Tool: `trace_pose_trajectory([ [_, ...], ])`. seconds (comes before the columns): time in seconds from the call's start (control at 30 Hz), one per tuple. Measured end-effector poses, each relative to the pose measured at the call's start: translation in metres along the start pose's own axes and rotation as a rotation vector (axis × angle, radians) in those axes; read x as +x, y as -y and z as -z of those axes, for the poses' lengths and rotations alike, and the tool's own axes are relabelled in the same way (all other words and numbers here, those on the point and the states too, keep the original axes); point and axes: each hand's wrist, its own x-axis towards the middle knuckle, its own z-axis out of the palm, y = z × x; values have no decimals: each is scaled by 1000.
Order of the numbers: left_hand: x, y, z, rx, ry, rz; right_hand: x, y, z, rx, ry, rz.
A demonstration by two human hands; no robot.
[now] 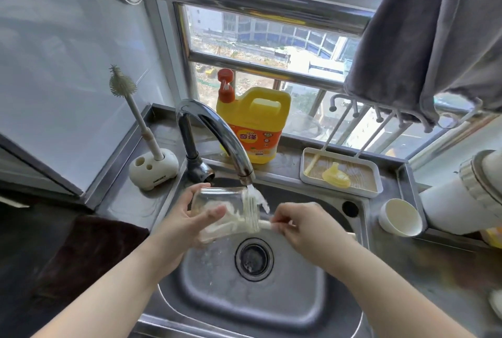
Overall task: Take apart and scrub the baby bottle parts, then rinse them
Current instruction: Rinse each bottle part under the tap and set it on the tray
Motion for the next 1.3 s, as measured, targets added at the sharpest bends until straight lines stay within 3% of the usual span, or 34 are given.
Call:
trace_pose_trajectory([
  [0.07,-1,1,4,1,24,10,2,-4,10,-3,67,-28],
  [0.2,1,9,5,-76,25,59,10,-3,15,-47,-75,-34],
  [0.33,2,8,4,-91,60,58,8,-5,13,-53,35,-13],
  [0.47,2,6,5,-63,48,62,12,-5,17,-63,-54,-11],
  [0.6,5,0,7,-20,59,22,11,-3,13,-43,59,-2],
  [0.73,6,2,7,-69,20,36,16,-2,15,1,-60,-5],
  [0.87,8,2,15,-62,-4,43,17,4,9,-32,44,26],
  [1.0,8,4,15,-54,-13,49,23,6,12,-106,-47,15],
  [1.17,10,3,16,-57,-3,40,23,4,16,-107,77,21],
  [1.3,11,4,10,-53,7,70,23,9,11,-190,-35,51],
])
